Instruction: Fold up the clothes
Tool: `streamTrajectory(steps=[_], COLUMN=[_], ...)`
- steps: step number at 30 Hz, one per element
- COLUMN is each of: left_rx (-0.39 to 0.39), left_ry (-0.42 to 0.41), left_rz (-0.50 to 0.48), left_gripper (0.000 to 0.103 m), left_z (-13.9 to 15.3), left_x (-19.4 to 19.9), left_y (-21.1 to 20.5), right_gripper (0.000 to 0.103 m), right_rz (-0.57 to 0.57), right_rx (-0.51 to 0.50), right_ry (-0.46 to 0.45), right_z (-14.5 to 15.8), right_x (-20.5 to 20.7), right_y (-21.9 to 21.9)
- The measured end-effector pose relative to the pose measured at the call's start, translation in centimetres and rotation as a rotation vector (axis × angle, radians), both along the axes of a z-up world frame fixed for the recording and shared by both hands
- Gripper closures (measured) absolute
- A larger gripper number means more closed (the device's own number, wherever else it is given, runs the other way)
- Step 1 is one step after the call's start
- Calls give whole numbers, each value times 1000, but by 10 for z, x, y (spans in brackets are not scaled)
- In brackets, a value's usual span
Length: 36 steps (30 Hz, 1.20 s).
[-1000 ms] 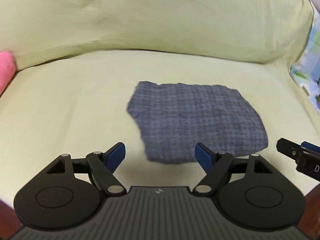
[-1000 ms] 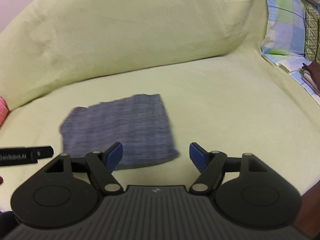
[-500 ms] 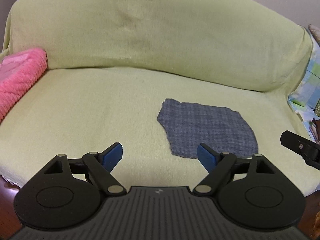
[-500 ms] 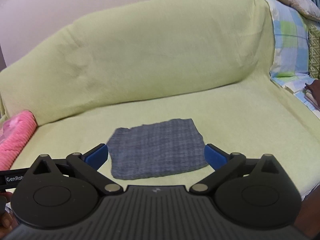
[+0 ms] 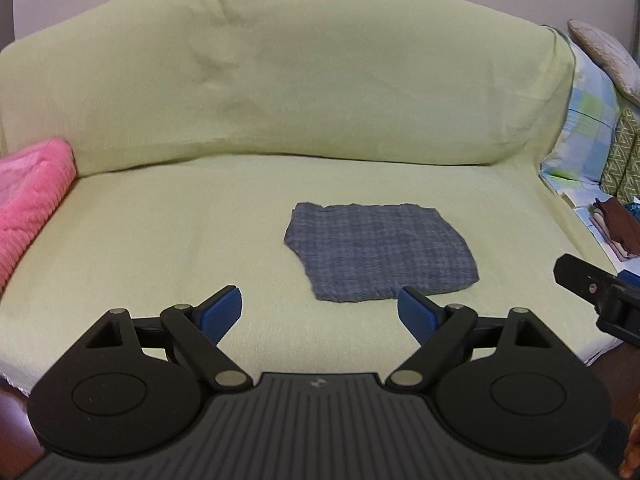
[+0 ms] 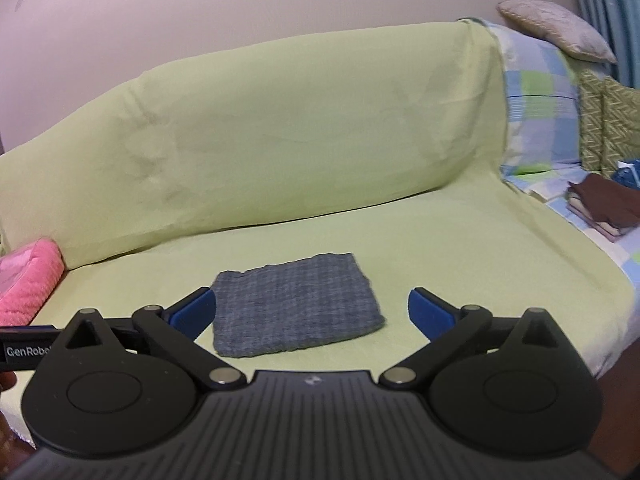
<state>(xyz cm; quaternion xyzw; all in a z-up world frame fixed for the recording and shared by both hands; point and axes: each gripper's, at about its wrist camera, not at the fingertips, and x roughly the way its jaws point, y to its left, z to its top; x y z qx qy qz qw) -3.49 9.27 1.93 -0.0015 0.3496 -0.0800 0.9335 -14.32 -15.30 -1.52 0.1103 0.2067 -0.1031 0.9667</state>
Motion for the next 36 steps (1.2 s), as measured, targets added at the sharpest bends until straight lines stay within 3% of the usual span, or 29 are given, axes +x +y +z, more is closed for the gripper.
streamTrajectory(steps=[12,20,24,36], left_rx=[15,62,60,18], left_ry=[-63,49,67,103], left_rz=[56,63,38,63], left_gripper=[4,1,1,1], left_z=[16,-15,-28,-29], left_x=[-28,14,29,50], left_y=[-1,-7,-14,-7], right_gripper=[2,2,2,2], right_rz=[104,78,52,114], right_rx=[-49,-36,-34,-35], right_ry=[12,50,71,122], right_z=[-5,-29,-39,-50], right_x=[4,12,16,46], right_y=[-8,-10,-13,-7])
